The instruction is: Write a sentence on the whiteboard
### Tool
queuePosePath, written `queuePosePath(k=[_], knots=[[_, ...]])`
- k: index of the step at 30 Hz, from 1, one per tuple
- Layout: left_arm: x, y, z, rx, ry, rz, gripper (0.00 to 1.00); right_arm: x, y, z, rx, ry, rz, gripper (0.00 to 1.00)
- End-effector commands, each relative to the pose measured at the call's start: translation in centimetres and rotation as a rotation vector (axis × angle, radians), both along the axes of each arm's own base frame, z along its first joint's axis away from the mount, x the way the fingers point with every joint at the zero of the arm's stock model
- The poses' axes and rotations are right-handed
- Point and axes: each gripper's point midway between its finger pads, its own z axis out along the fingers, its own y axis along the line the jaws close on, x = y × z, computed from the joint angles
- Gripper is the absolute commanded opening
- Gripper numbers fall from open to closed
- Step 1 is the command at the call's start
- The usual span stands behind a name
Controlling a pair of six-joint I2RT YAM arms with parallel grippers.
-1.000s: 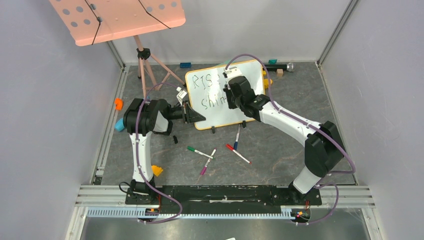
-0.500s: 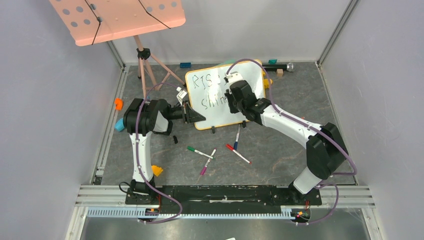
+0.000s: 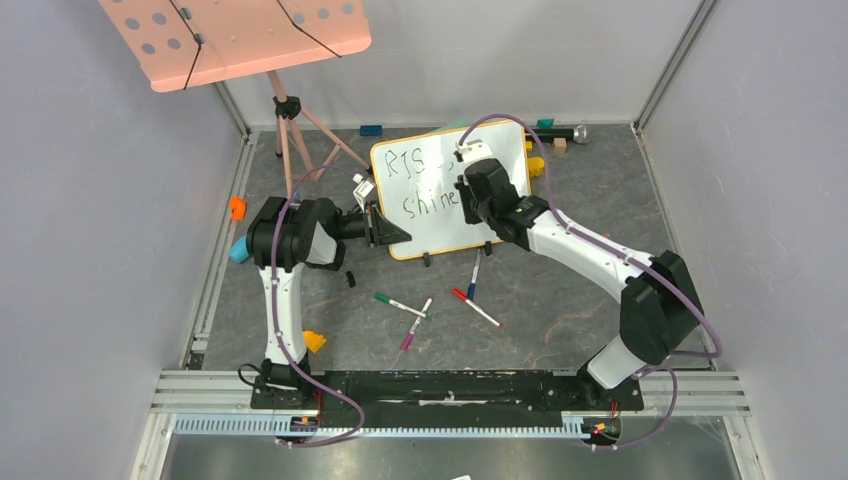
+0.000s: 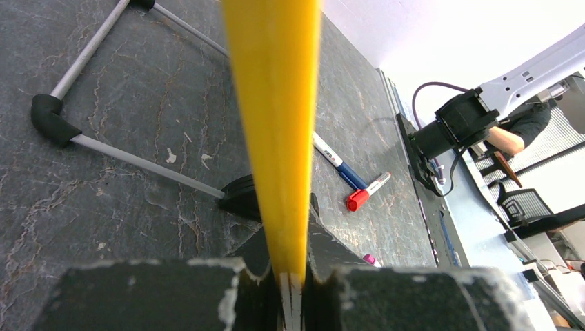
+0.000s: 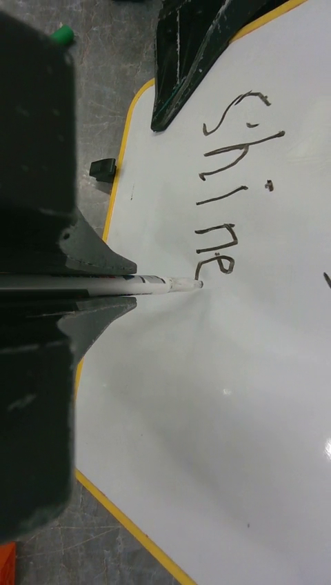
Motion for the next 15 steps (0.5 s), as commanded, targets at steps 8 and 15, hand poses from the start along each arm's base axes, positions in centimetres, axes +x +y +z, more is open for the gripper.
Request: queuePosePath(k=[8,15], knots=[[-2.6,-0.3,-1.3,0.011,-0.065,-0.116,0.02,0.7,-3.2,4.5,0.019,-0.108,-0.095,0.0],[-2.6,-0.3,-1.3,0.011,-0.064,-0.115,0.02,1.1,-4.0,3.9,0.015,-0.1,-0.118,0.0]])
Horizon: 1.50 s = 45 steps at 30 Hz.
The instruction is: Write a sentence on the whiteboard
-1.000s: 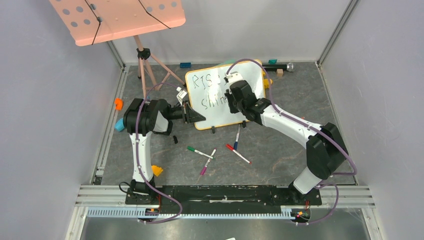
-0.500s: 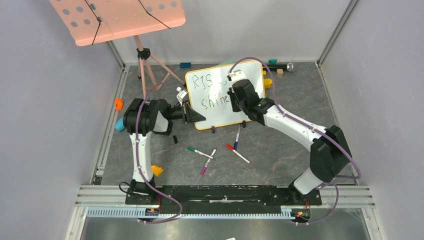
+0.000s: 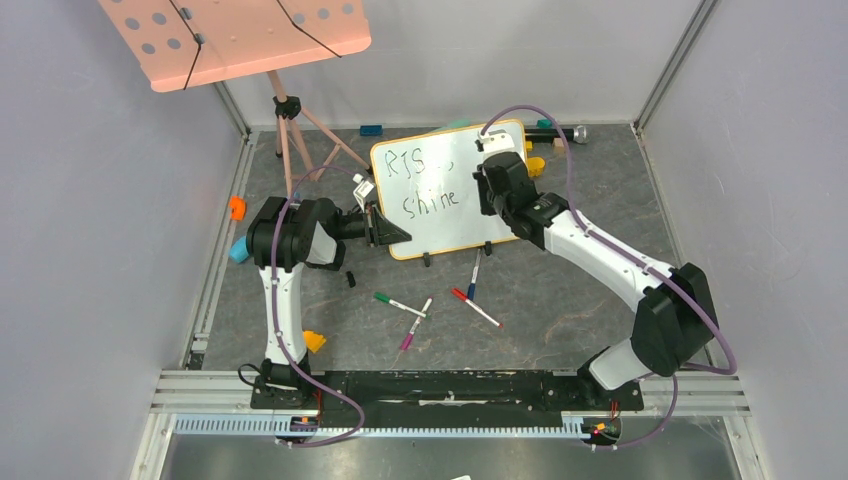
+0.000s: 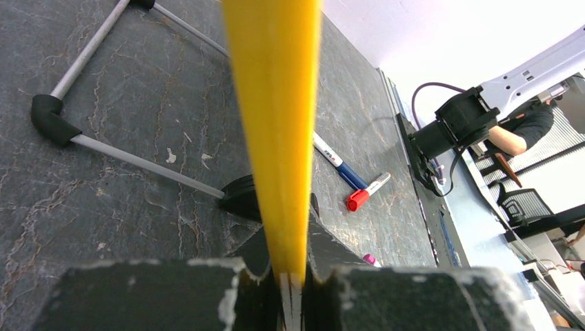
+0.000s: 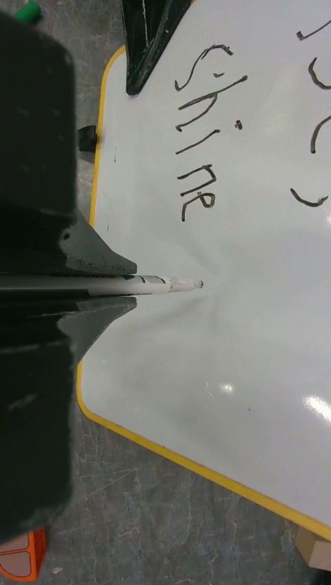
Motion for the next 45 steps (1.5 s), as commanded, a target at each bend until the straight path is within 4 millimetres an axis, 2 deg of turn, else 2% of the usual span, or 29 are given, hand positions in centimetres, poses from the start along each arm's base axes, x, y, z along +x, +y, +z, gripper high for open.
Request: queuePosePath(k=[1,18,28,35,45], knots=[[-2.6,-0.3,-1.3,0.011,-0.063,-0.117,0.02,0.5,-0.5,0.6,0.0,-0.027,-0.02,0.0],[-2.6,-0.3,-1.3,0.011,-0.063,-0.117,0.02,1.9,-0.9,0.3,-0.024,-0.03,-0.061,0.0],[-2.6,-0.3,-1.3,0.011,-0.064,-0.114,0.02,2.7,0.4,0.3,-0.004,-0.028,-0.022,0.0],[-2.6,-0.3,-1.3,0.011,-0.061,-0.115,0.02,1.8,1.2,-1.1,0.011,0.016,0.036,0.0],[-2.6,-0.3,-1.3,0.011,-0.063,-0.116,0.02,-0.4,-0.4,-2.9,-0.007,0.047,0.026,0.0]])
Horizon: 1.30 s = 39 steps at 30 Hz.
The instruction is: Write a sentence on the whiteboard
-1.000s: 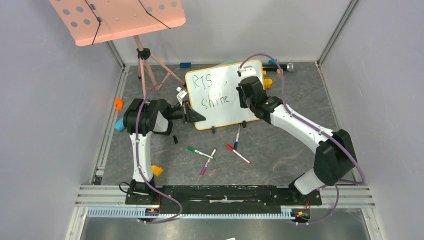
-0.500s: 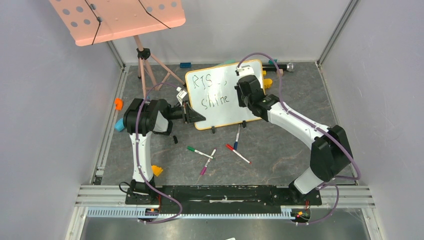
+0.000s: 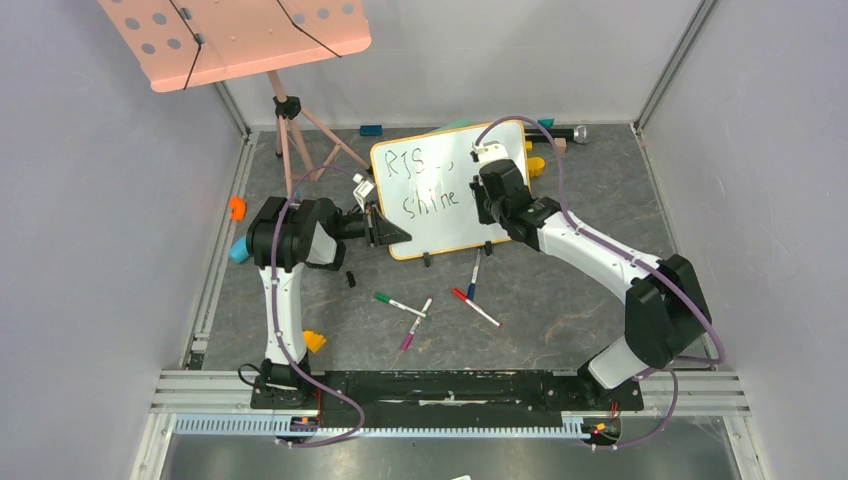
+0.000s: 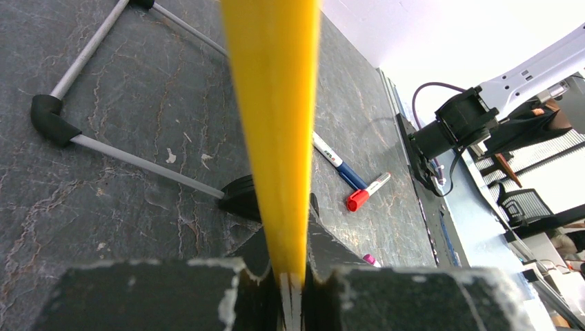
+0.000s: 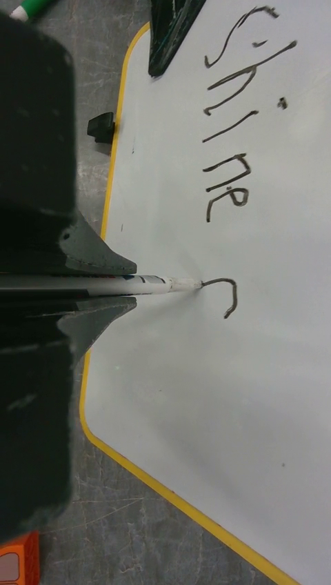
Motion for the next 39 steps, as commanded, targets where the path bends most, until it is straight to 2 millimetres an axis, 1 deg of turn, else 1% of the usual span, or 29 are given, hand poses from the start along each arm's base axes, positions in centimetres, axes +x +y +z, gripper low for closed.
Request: queuePosePath(k=[1,5,8,13,22,29,33,35,39], knots=[[-2.6,-0.3,-1.3,0.011,-0.064,-0.115,0.02,-0.4,-0.8,0.5,0.004,-0.023,-0.012,0.0],[-2.6,-0.3,-1.3,0.011,-0.063,-0.114,0.02,-0.3,-1.9,0.4,-0.028,-0.026,-0.059,0.0],[-2.6,-0.3,-1.3,0.011,-0.064,-0.115,0.02,0.1,-2.2,1.0,-0.036,-0.042,-0.083,0.0],[-2.6,-0.3,-1.3,0.011,-0.063,-0.115,0.02,1.2,-2.1,2.2,-0.035,-0.069,-0.102,0.0],[-2.6,-0.3,-1.3,0.011,-0.062,-0.116,0.02,2.4,-1.2,2.9,-0.023,-0.081,-0.089,0.0],[-2.6,-0.3,-1.3,0.011,-0.062,-0.115,0.02,2.4,0.2,3.3,0.022,-0.078,-0.036,0.0],[-2.6,-0.3,-1.3,0.011,-0.062,-0.115,0.02,2.1,-0.1,4.2,0.031,-0.097,-0.042,0.0],[-2.6,-0.3,-1.3,0.011,-0.062,-0.115,0.02,2.0,-0.7,4.6,0.029,-0.109,-0.063,0.0],[-2.6,-0.3,-1.3,0.011,-0.062,-0.114,0.02,1.7,-1.2,5.0,0.032,-0.119,-0.073,0.0]])
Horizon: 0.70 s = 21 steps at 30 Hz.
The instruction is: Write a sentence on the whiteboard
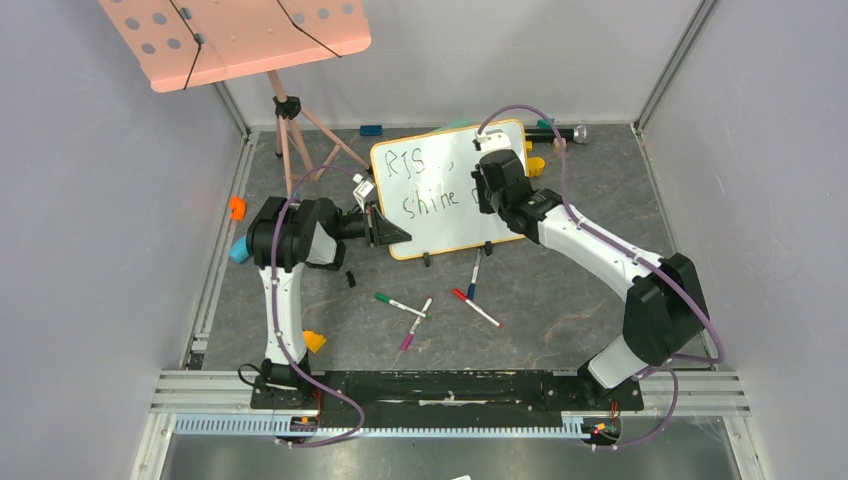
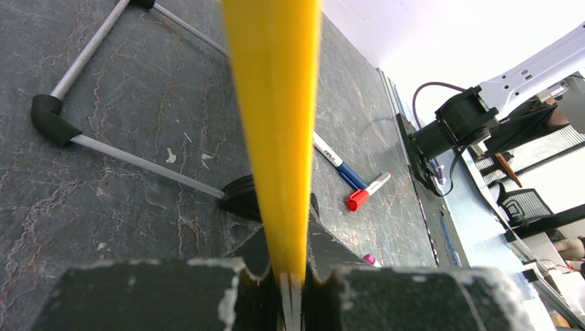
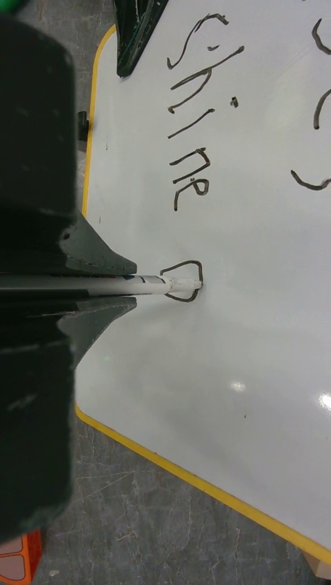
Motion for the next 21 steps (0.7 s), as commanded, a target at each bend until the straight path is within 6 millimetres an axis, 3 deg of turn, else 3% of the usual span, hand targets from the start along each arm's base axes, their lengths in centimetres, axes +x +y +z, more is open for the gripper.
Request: queuePosePath(k=[1,8,21], knots=[[-2.6,-0.3,-1.3,0.011,-0.061,-0.114,0.02,0.5,-0.5,3.5,0.046,-0.088,-0.022,0.0],[-2.6,-0.3,-1.3,0.011,-0.062,-0.114,0.02,0.5,-1.0,3.3,0.04,-0.086,-0.033,0.0],[-2.6,-0.3,-1.3,0.011,-0.062,-0.115,0.02,1.1,-1.5,1.2,0.002,-0.044,-0.057,0.0]])
